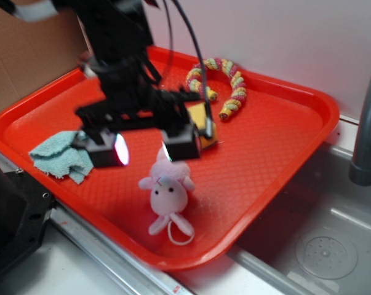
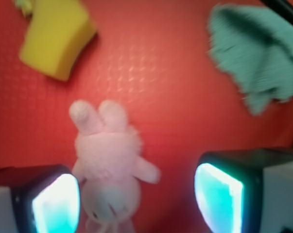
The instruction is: Grab the pink bunny.
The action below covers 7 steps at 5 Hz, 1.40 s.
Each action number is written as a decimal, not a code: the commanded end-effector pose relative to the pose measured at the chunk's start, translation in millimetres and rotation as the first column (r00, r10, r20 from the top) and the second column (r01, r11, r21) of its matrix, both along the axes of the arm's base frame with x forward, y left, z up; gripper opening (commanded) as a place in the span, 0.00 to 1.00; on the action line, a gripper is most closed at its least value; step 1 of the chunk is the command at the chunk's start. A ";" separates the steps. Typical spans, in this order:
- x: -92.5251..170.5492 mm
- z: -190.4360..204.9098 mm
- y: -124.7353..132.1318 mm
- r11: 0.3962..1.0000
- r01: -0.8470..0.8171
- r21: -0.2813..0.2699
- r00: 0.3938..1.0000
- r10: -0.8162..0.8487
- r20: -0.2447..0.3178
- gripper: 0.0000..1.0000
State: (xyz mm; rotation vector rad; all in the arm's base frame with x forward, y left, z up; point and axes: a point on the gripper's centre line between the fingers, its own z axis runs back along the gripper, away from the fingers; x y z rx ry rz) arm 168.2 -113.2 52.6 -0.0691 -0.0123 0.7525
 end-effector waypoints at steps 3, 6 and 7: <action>10.3 -11.7 -4.0 0.997 0.051 -0.055 0.999 -0.051 0.013 0.00; 36.6 101.5 60.7 0.940 0.340 0.012 0.940 -0.340 -0.029 0.00; 29.1 133.7 91.8 0.940 0.334 0.065 0.942 -0.336 0.015 0.00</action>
